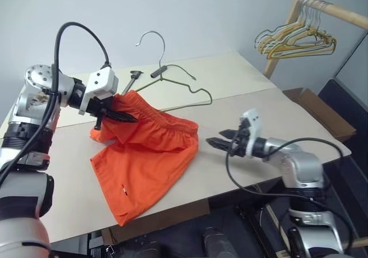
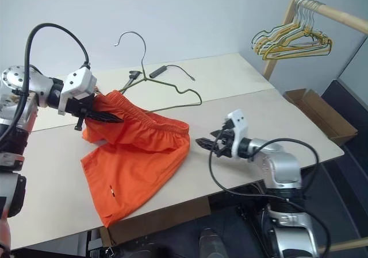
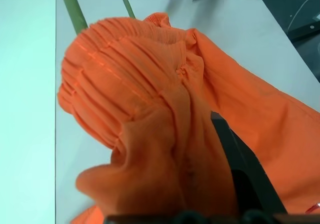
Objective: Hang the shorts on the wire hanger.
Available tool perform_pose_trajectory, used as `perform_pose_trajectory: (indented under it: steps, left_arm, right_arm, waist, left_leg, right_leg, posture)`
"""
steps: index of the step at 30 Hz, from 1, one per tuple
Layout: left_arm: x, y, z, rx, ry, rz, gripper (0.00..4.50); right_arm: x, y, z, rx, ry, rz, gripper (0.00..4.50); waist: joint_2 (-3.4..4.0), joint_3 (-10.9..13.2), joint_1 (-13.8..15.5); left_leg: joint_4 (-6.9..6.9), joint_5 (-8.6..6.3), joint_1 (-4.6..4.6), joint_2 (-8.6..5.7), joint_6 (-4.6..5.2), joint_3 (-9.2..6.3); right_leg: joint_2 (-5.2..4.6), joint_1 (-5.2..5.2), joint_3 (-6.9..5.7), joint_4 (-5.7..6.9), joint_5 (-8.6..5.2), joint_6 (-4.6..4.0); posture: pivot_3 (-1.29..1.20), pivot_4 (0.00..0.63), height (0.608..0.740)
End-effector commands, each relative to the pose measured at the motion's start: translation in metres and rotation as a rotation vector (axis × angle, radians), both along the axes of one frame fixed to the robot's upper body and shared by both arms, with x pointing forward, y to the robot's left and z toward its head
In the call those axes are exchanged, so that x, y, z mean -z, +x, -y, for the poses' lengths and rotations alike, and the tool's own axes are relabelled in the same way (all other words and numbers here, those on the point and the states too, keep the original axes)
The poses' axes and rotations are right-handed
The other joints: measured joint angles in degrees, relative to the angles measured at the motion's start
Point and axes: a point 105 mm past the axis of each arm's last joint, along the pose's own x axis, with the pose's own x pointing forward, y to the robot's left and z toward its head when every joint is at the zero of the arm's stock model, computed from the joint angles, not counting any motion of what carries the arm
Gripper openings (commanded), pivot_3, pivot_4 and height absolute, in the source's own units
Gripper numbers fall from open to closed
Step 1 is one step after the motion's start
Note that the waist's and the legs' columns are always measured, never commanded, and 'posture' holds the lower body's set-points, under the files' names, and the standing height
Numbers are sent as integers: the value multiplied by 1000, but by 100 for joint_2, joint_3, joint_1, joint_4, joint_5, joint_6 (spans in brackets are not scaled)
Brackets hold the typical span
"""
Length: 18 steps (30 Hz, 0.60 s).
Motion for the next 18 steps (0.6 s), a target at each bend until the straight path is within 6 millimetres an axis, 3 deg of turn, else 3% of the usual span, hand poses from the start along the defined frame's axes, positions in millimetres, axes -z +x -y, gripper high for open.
perform_pose_trajectory:
  steps: [1, 8, 9, 11, 18]
  left_arm:
    - [-20, -2, 0, 16, -17, 69, 782]
    - [-20, -3, -1, 16, -17, 70, 782]
    - [-20, -3, 0, 16, -18, 70, 782]
    - [-20, -3, 0, 18, -20, 69, 782]
    - [-16, -5, -3, 11, -28, 61, 782]
  right_arm:
    - [-12, 13, -15, 6, 33, 58, 4448]
    - [1, 20, -52, -89, 40, 6, 4448]
    - [3, 21, -55, -91, 45, -7, 4280]
    - [1, 20, -58, -110, 70, -2, 3850]
    - [-13, 15, -47, -119, 114, 41, 1432]
  waist:
    - [-1, -1, 2]
    - [-2, -2, -22]
    - [-2, -3, -25]
    - [-2, -3, -26]
    - [-2, -4, -20]
  left_leg:
    - [0, 0, 0, -2, 0, -2]
    - [-2, 0, 1, -4, 0, -7]
    - [-2, 0, 1, -7, -1, -7]
    - [-2, 0, 2, -6, -1, -8]
    - [-2, 0, 0, -11, -1, -11]
  right_leg:
    - [-2, 1, -2, 1, 0, 1]
    - [0, 0, -4, 1, 0, 1]
    - [-1, -1, -3, 3, 0, 0]
    - [1, -1, -4, 5, 1, 1]
    - [-3, 0, -5, 7, 1, 2]
  posture:
    - [-112, 0, 740]
    - [-106, 0, 740]
    - [-104, 0, 740]
    - [-101, 0, 740]
    - [-104, 0, 740]
